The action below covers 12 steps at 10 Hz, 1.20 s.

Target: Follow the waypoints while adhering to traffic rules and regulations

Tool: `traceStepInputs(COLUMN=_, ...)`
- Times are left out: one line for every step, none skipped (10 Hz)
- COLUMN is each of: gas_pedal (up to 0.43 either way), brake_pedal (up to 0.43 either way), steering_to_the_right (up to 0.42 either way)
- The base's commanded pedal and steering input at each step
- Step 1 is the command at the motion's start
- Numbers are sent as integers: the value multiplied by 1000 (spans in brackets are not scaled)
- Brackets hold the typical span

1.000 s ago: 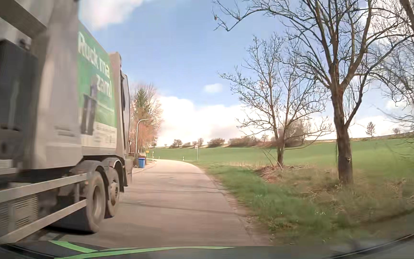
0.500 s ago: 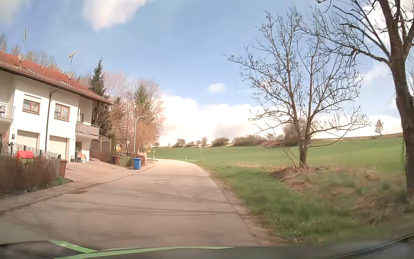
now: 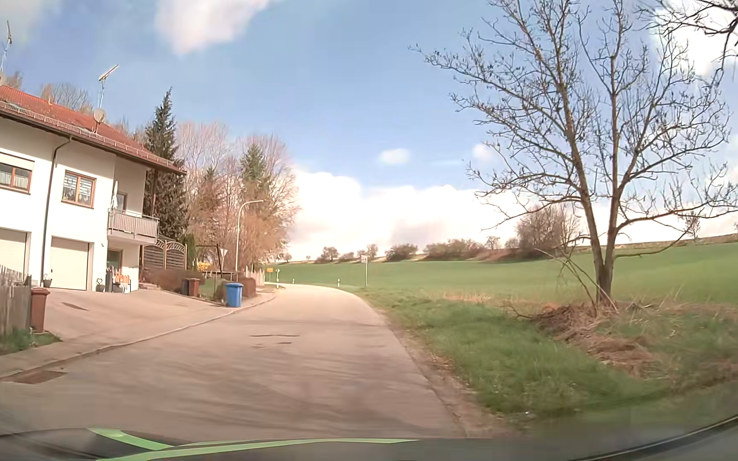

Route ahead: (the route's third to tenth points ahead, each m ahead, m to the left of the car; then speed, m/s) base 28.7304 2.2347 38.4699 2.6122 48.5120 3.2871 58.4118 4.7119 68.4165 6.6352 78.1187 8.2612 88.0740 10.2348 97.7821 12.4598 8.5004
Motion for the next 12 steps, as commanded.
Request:
traceStepInputs(gas_pedal=248, brake_pedal=0, steering_to_the_right=-24)
traceStepInputs(gas_pedal=248, brake_pedal=0, steering_to_the_right=-24)
traceStepInputs(gas_pedal=248, brake_pedal=0, steering_to_the_right=-24)
traceStepInputs(gas_pedal=248, brake_pedal=0, steering_to_the_right=-24)
traceStepInputs(gas_pedal=248, brake_pedal=0, steering_to_the_right=-20)
traceStepInputs(gas_pedal=260, brake_pedal=0, steering_to_the_right=-14)
traceStepInputs(gas_pedal=260, brake_pedal=0, steering_to_the_right=-12)
traceStepInputs(gas_pedal=260, brake_pedal=0, steering_to_the_right=-11)
traceStepInputs(gas_pedal=260, brake_pedal=0, steering_to_the_right=-11)
traceStepInputs(gas_pedal=268, brake_pedal=0, steering_to_the_right=-11)
traceStepInputs(gas_pedal=268, brake_pedal=0, steering_to_the_right=-11)
traceStepInputs(gas_pedal=268, brake_pedal=0, steering_to_the_right=-11)
